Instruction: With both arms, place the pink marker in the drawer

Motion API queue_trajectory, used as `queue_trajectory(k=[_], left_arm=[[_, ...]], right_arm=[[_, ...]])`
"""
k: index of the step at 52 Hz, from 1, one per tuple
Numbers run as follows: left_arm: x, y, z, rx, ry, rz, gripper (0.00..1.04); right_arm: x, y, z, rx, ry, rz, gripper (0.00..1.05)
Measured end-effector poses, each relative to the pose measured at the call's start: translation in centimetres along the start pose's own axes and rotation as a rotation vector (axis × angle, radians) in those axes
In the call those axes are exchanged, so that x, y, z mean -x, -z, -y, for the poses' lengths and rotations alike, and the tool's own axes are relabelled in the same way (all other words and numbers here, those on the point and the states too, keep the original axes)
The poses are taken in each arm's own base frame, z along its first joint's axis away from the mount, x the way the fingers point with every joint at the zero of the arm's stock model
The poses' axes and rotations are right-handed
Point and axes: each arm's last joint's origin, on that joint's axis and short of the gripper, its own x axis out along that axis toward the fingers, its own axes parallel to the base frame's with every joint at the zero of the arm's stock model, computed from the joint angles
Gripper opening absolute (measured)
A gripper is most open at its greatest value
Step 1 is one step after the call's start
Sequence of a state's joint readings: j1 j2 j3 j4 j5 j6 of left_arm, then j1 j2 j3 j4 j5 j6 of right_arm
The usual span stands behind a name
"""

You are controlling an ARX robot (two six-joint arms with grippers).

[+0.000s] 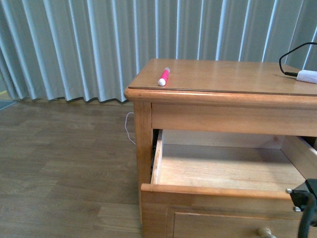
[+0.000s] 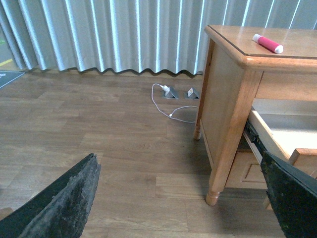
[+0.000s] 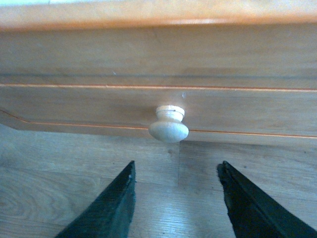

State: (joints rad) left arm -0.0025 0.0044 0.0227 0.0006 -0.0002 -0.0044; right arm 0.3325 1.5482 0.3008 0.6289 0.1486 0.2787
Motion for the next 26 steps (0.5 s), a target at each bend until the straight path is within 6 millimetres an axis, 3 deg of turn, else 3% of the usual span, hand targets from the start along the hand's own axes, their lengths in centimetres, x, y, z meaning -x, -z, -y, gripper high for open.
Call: queue_trajectory(k=[11,26], left_arm=[[0.0,0.0,0.0,0.000,0.000,0.000,0.98],[0.0,0.0,0.0,0.000,0.000,0.000,0.98]], right_arm=[[5.3,-3.2,0.7,-0.047,0.007,0.076,0.98],[12.1,-5.8,1.3,-0.038,-0.041,0.189,0.96]])
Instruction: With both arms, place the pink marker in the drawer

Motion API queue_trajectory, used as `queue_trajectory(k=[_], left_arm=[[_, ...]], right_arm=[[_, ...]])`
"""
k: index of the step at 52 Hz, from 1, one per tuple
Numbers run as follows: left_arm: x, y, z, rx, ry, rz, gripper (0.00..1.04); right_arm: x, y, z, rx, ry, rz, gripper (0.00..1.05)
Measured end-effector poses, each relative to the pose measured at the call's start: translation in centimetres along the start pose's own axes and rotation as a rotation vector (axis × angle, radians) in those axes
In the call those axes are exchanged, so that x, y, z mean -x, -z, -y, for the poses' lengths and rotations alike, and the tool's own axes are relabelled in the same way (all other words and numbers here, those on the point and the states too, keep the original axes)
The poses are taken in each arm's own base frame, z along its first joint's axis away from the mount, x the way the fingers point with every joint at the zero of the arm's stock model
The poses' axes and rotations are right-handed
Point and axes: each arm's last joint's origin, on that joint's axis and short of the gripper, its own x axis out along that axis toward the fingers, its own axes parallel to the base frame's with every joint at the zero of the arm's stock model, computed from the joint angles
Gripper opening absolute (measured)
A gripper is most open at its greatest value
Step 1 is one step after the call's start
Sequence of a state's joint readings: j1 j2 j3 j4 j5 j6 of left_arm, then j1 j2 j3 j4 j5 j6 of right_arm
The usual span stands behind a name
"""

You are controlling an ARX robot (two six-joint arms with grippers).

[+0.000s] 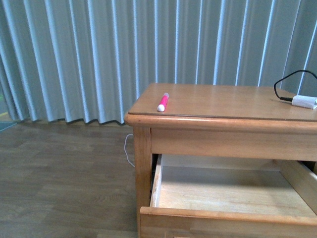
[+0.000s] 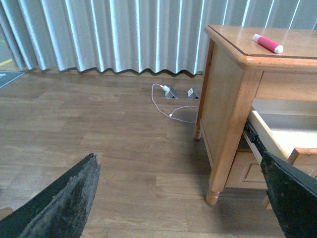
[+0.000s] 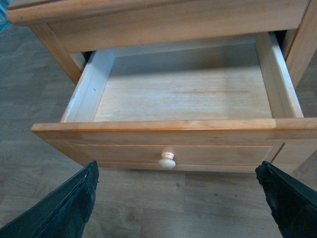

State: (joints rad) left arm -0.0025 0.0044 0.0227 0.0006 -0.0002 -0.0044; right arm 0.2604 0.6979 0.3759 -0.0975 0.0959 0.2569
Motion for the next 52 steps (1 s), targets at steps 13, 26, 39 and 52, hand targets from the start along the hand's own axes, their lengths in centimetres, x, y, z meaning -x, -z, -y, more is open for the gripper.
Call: queue_trajectory(k=[13,26,39,52], left_arm=[[0.0,0.0,0.0,0.000,0.000,0.000,0.98],[0.0,0.0,0.0,0.002,-0.005,0.000,0.98],[-2.9,-2.1,1.8,0.066,-0.104,-0.019,0.98],[-11.7,-7.2,4.9,0.036,0.053,-0.051,0.98]], right_arm=[[1.4,-0.2,0.0,0.025,-0.001,0.021,0.96],[1.4,-0.2,0.0,0.026,-0.001,0.022,0.96],[1.4,-0.2,0.0,0.026,-0.001,0.022,0.96],[1.4,-0.2,0.0,0.026,-0.001,0.022,0.96]])
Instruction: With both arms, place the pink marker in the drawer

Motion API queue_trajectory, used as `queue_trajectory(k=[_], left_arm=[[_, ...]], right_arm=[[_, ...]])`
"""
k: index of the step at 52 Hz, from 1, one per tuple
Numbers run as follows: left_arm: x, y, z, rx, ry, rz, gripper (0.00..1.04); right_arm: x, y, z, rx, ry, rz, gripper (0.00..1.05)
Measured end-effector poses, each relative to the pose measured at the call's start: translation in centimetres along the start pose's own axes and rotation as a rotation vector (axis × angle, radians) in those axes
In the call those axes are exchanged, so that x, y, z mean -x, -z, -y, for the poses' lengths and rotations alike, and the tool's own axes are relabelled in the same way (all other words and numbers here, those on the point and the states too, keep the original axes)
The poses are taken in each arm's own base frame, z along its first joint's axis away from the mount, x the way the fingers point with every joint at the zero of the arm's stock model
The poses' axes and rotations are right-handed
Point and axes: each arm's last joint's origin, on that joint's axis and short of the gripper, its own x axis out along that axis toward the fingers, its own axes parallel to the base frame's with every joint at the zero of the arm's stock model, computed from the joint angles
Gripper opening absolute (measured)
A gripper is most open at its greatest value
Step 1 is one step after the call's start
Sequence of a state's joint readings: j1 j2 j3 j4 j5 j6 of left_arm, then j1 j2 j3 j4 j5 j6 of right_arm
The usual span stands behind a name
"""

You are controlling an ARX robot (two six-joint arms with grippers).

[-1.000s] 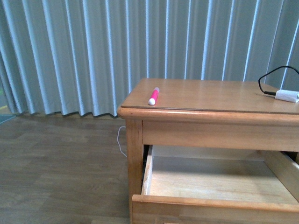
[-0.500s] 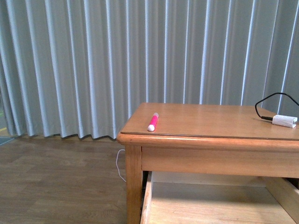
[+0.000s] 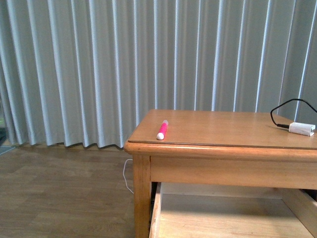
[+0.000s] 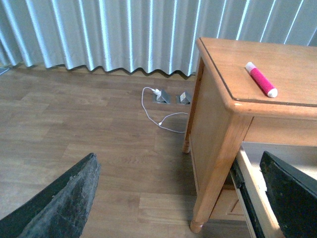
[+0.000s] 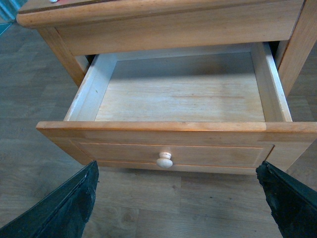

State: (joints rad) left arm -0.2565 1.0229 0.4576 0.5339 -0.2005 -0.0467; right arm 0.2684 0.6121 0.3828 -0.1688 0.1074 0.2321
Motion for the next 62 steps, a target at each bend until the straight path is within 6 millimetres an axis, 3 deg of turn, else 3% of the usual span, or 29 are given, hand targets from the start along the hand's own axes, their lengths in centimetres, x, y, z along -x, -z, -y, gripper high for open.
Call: queue_trajectory(k=[13,30,42,49,62], left_arm=[[-10.6,-2.8,5.0,-0.038,0.090,-0.035,0.98],[-20.5,-1.8,10.5,-0.099,0.147,-0.195,0.98],[-23.9,-0.6,12.6,-0.111,0.172,-0.258,0.98],[-24.8,0.1,13.4,-0.124,0.178,-0.294,0.98],[-25.5,-0.4,14.3,-0.146,0.183,-0.327,0.98]], right_arm=[[0.0,0.0,0.0,0.000,0.000,0.000,0.96],[0.0,0.0,0.0,0.000,0.000,0.000,0.96],[0.0,0.0,0.0,0.000,0.000,0.000,0.96],[0.0,0.0,0.0,0.000,0.000,0.000,0.96],[0.0,0.0,0.0,0.000,0.000,0.000,0.96]])
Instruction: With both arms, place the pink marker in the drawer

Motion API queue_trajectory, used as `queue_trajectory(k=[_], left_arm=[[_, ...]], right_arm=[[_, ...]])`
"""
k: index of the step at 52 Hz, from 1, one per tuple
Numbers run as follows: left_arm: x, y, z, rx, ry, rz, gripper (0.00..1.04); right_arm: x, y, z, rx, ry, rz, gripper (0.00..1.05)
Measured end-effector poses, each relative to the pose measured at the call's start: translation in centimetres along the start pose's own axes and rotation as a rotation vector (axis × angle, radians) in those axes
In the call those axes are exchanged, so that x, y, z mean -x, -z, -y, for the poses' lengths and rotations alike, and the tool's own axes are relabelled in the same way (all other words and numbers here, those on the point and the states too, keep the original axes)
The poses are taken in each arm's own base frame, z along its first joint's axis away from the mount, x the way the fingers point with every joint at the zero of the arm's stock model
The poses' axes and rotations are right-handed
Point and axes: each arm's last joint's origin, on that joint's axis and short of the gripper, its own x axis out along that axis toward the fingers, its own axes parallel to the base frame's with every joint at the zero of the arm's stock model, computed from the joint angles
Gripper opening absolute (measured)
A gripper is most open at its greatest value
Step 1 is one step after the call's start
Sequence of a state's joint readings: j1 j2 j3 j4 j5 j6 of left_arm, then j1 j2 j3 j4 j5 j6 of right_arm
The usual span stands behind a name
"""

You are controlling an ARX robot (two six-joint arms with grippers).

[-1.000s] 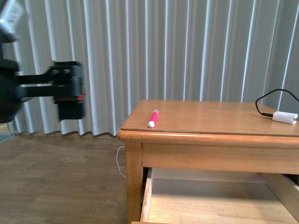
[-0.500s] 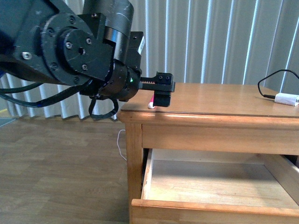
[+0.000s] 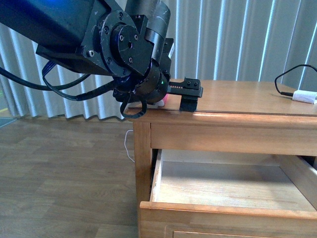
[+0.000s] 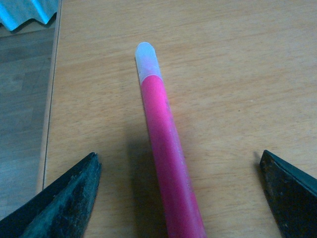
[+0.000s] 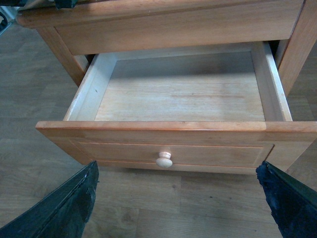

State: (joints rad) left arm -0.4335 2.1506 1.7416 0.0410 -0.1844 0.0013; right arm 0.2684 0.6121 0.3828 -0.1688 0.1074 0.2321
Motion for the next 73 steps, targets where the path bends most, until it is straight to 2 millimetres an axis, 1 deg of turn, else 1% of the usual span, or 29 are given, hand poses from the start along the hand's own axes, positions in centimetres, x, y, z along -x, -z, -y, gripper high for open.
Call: queue_trajectory(k=[2,4,10,12,15,23,27,30,36,44,46,49,52,57,61,67,73], left_arm=[[0.0,0.0,0.0,-0.005,-0.001,-0.005,0.96],[0.0,0.0,0.0,-0.012,-0.003,-0.010,0.89],[0.0,-0.1,0.0,-0.019,-0.007,-0.019,0.73],[0.0,-0.1,0.0,-0.021,-0.010,-0.020,0.66],[0.0,-0.1,0.0,-0.022,-0.011,-0.020,0.59],[-0.1,0.0,-0.3,-0.030,-0.018,-0.022,0.31],[-0.1,0.0,-0.5,-0.041,-0.019,-0.024,0.20],[-0.2,0.1,-0.7,-0.049,-0.012,-0.017,0.15],[0.3,0.5,-0.6,-0.081,0.048,0.022,0.15],[2.2,1.3,-0.4,-0.166,0.207,0.076,0.15],[3.0,1.5,-0.3,-0.192,0.277,0.088,0.15],[4.0,1.7,-0.2,-0.224,0.338,0.102,0.15],[5.6,1.7,-0.1,-0.259,0.425,0.130,0.15],[7.6,1.6,0.1,-0.310,0.517,0.172,0.15],[8.7,1.9,0.4,-0.349,0.579,0.189,0.15],[9.1,2.8,1.0,-0.397,0.602,0.183,0.15],[8.4,4.6,2.0,-0.443,0.604,0.156,0.15]], right_arm=[[0.0,0.0,0.0,0.000,0.000,0.000,0.96],[0.0,0.0,0.0,0.000,0.000,0.000,0.96],[0.0,0.0,0.0,0.000,0.000,0.000,0.96],[0.0,0.0,0.0,0.000,0.000,0.000,0.96],[0.0,0.0,0.0,0.000,0.000,0.000,0.96],[0.0,0.0,0.0,0.000,0.000,0.000,0.96],[0.0,0.0,0.0,0.000,0.000,0.000,0.96],[0.0,0.0,0.0,0.000,0.000,0.000,0.96],[0.0,0.0,0.0,0.000,0.000,0.000,0.96],[0.0,0.0,0.0,0.000,0.000,0.000,0.96],[0.0,0.0,0.0,0.000,0.000,0.000,0.96],[0.0,0.0,0.0,0.000,0.000,0.000,0.96],[0.0,0.0,0.0,0.000,0.000,0.000,0.96],[0.0,0.0,0.0,0.000,0.000,0.000,0.96],[0.0,0.0,0.0,0.000,0.000,0.000,0.96],[0.0,0.0,0.0,0.000,0.000,0.000,0.96],[0.0,0.0,0.0,0.000,0.000,0.000,0.96]])
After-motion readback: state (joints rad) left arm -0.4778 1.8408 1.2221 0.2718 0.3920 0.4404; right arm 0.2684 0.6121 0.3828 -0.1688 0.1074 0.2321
